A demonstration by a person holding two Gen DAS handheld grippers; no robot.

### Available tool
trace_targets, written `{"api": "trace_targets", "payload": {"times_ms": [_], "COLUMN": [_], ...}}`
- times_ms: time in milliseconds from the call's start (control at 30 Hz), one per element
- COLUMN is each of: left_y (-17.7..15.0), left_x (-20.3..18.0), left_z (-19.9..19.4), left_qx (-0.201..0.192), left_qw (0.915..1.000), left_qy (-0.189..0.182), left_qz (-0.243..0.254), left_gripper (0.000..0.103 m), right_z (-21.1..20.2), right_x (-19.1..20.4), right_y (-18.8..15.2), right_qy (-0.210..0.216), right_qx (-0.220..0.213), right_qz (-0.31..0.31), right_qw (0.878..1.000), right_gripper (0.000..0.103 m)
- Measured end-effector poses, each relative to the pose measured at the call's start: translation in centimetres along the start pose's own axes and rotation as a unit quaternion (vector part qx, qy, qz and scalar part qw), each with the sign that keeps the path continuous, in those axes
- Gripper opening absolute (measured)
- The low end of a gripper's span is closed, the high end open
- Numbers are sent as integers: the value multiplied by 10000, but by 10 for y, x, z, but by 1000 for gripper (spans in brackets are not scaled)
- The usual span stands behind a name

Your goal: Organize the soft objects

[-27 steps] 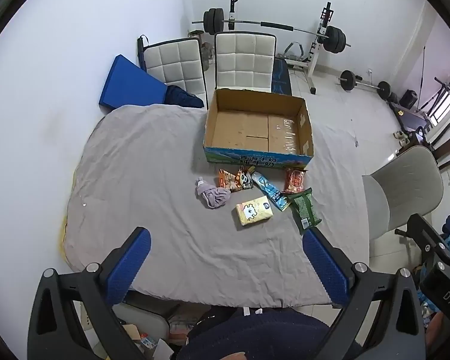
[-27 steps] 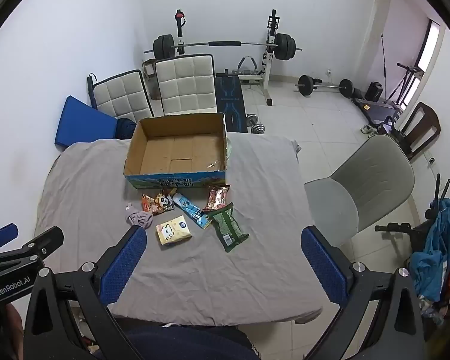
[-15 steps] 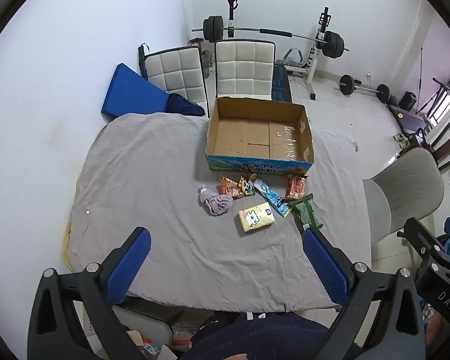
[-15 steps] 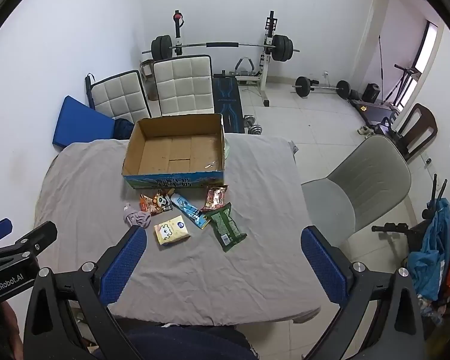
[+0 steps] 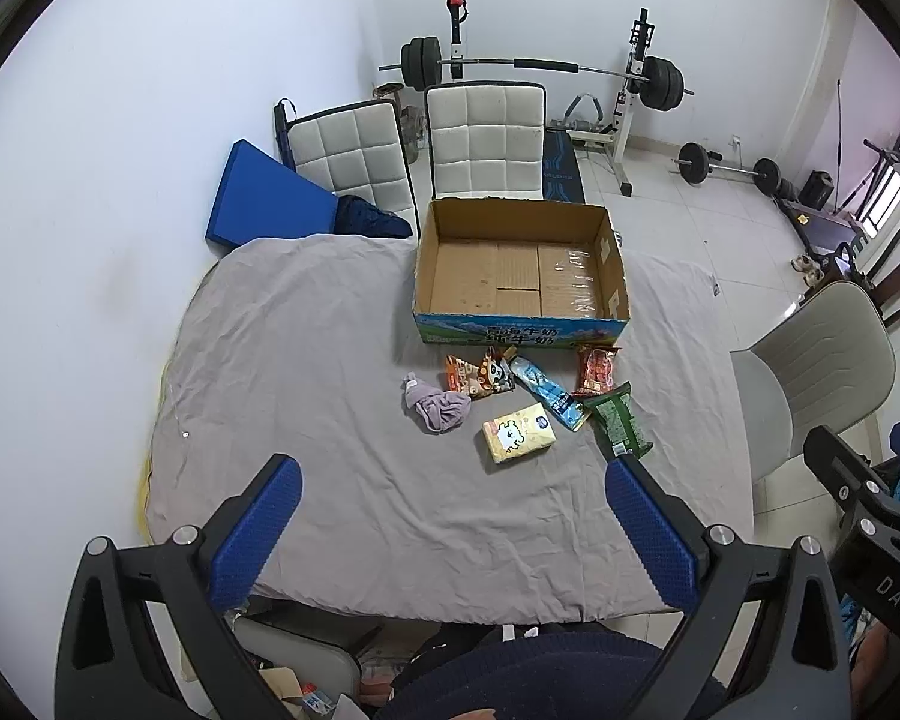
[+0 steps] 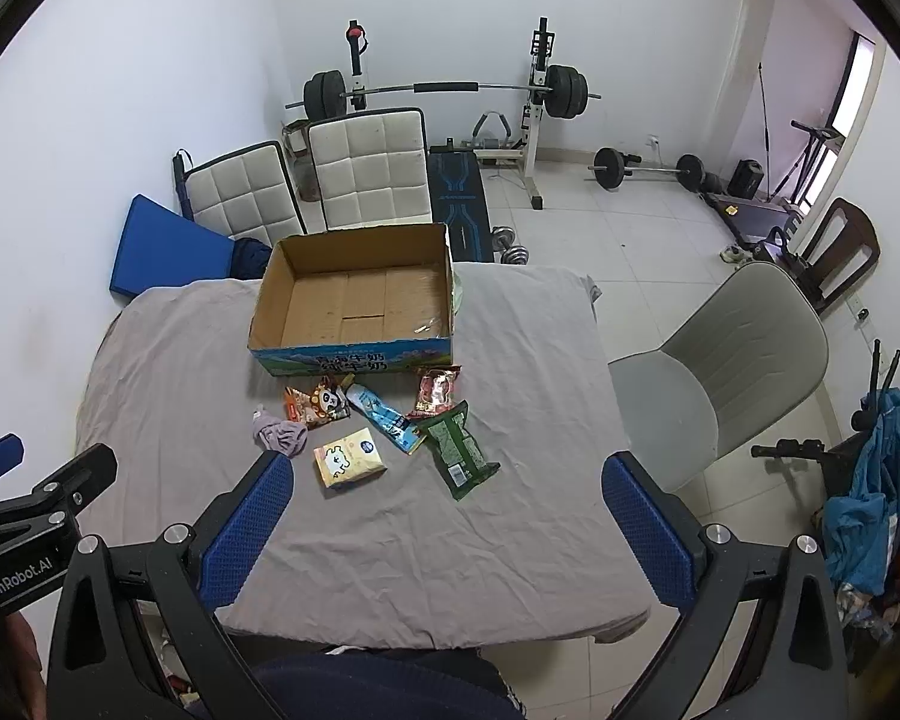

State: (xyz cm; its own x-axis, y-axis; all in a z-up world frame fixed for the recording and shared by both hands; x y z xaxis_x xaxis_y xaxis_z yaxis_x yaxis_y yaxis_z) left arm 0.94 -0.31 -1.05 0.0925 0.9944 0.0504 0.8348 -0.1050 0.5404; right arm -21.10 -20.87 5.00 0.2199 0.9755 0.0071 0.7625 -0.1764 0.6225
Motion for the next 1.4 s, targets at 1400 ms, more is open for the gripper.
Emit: {"api": "trace_targets", "payload": {"times_ms": [1400], "left_y": [-2], "left_x": [10], "left_z": [-1], "left_qx": [-89], "left_qw": [9998], "left_qy": [26], "left_qz": [-164], "left_gripper": [103], "right_z": [4], "right_x": [5], "right_y": [6], "right_qy": [137], "right_qx": [-32], "right_qz": [-97], "right_qw": [9999], "right_gripper": [103]}}
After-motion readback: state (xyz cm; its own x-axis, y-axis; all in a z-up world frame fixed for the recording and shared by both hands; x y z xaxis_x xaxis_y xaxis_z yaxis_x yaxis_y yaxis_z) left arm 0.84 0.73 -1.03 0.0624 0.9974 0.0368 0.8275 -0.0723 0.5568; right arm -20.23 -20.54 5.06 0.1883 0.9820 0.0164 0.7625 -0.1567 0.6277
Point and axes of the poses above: each gripper's, at about its wrist camera, not at the fingertips, and z roughly the way its jaws point, x to its left, y to its top, the point moved 3 cm from there along z, roughly the way its jaws point, and after that the axes turned 5 degrees about -x, right-handed, at the moved point
